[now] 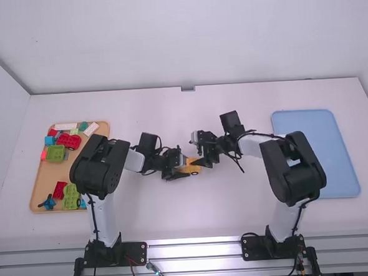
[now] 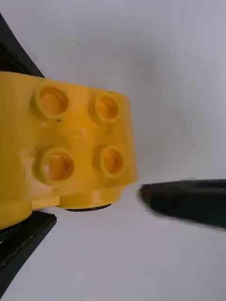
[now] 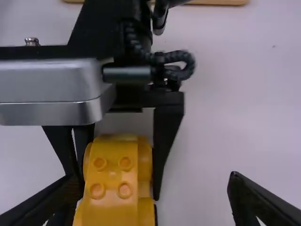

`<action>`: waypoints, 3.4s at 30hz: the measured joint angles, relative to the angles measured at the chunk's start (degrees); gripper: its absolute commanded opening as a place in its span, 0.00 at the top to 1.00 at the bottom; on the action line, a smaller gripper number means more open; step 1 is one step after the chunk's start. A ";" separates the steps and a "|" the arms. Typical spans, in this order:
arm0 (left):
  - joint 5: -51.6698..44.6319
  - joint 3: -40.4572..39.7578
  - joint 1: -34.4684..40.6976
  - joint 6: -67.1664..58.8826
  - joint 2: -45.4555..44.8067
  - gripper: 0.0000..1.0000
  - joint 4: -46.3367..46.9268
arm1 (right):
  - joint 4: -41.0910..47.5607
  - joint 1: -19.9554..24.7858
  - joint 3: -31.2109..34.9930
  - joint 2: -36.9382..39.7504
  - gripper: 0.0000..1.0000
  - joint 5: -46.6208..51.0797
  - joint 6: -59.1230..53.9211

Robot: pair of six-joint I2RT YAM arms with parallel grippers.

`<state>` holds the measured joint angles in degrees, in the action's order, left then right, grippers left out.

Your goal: Assemble lego blocks to make yellow taxi

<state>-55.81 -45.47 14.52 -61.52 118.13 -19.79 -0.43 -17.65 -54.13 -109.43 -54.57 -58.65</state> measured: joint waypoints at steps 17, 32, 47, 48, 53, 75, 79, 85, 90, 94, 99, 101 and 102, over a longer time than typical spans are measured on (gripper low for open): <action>4.57 0.00 -0.20 4.57 -5.68 0.01 10.60 | -17.38 2.93 8.55 -0.83 0.01 -3.41 3.10; 2.95 0.00 -13.11 -0.66 -22.05 0.01 23.54 | -25.94 -2.99 10.34 -7.52 0.01 -1.79 14.29; -2.71 0.00 -18.49 -0.70 -22.03 0.01 23.41 | -29.29 -6.73 10.16 -10.36 0.45 6.34 16.28; -2.73 0.00 -18.49 -0.72 -22.03 0.01 23.39 | -29.24 -6.25 10.16 -10.36 0.50 6.23 16.28; -2.71 0.00 -18.49 -0.72 -22.05 0.01 22.84 | -29.20 -4.72 10.16 -10.36 0.58 5.57 16.33; -0.87 0.00 -18.49 -0.72 -22.05 0.01 18.12 | -5.35 30.36 9.09 13.11 0.59 18.10 16.79; -0.68 0.00 -18.49 -0.70 -22.03 0.01 16.13 | -5.03 39.76 9.09 13.16 0.59 20.83 18.97; 1.11 0.00 -18.49 -0.85 -22.03 0.01 14.32 | -3.65 49.55 9.09 13.16 0.58 25.53 22.71; 2.95 0.00 -18.49 -0.87 -22.03 0.01 14.32 | -2.93 53.11 9.09 12.76 0.58 27.50 24.02; 3.54 0.00 -18.49 -0.87 -22.03 0.01 14.32 | -4.94 54.03 9.09 8.76 0.58 28.48 25.66; 3.61 0.00 -18.49 -0.87 -22.03 0.01 14.32 | -6.12 53.94 9.09 3.72 0.53 29.27 26.56; 3.61 0.00 -18.49 -0.87 -22.05 0.01 14.32 | -7.91 53.57 9.05 2.75 0.27 29.18 27.06; 3.63 0.00 -18.49 -0.87 -22.03 0.03 14.32 | -8.15 53.27 9.05 2.73 0.16 29.24 27.15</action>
<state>-52.18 -45.47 -3.97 -62.39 96.09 -5.48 -8.58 35.62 -45.08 -106.69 -25.32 -31.51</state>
